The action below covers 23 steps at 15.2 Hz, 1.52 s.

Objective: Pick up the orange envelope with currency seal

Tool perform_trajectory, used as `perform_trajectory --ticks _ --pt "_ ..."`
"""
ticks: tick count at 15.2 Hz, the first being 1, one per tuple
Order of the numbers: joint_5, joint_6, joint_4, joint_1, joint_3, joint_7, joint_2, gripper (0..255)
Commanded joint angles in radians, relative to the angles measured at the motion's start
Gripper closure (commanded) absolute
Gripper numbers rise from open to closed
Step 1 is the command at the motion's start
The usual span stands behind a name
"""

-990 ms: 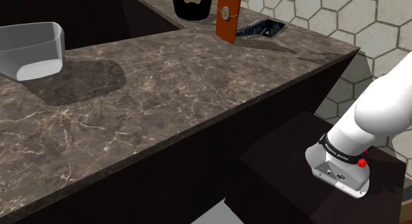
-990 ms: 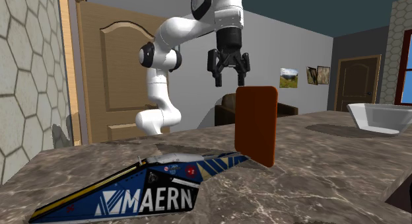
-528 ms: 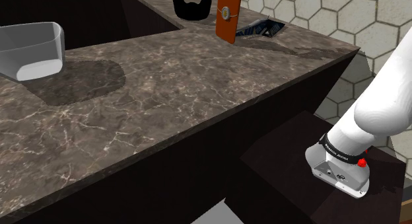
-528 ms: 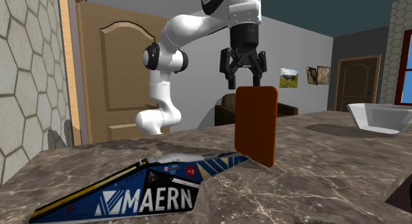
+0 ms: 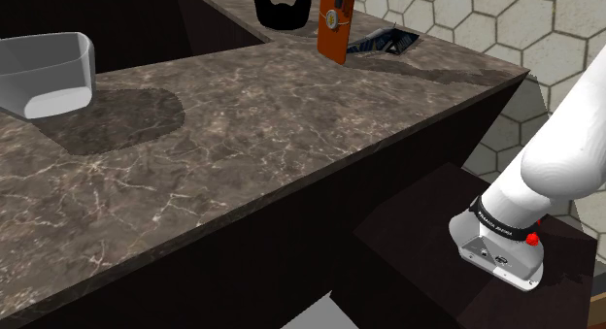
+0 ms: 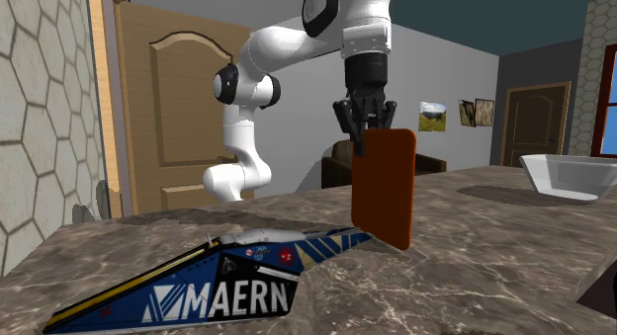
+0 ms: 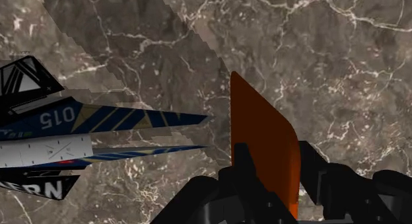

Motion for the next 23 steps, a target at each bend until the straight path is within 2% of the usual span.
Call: perform_trajectory --ticks 1,8,16,23 --pt "0.0 0.001 -0.001 0.0 0.0 0.0 0.0 255" --pt "0.0 0.002 -0.003 0.001 0.0 0.001 -0.002 255" --pt "-0.001 -0.126 0.175 0.001 0.001 0.007 0.048 255" --pt "-0.002 -0.257 0.379 0.002 0.002 0.013 0.121 255"
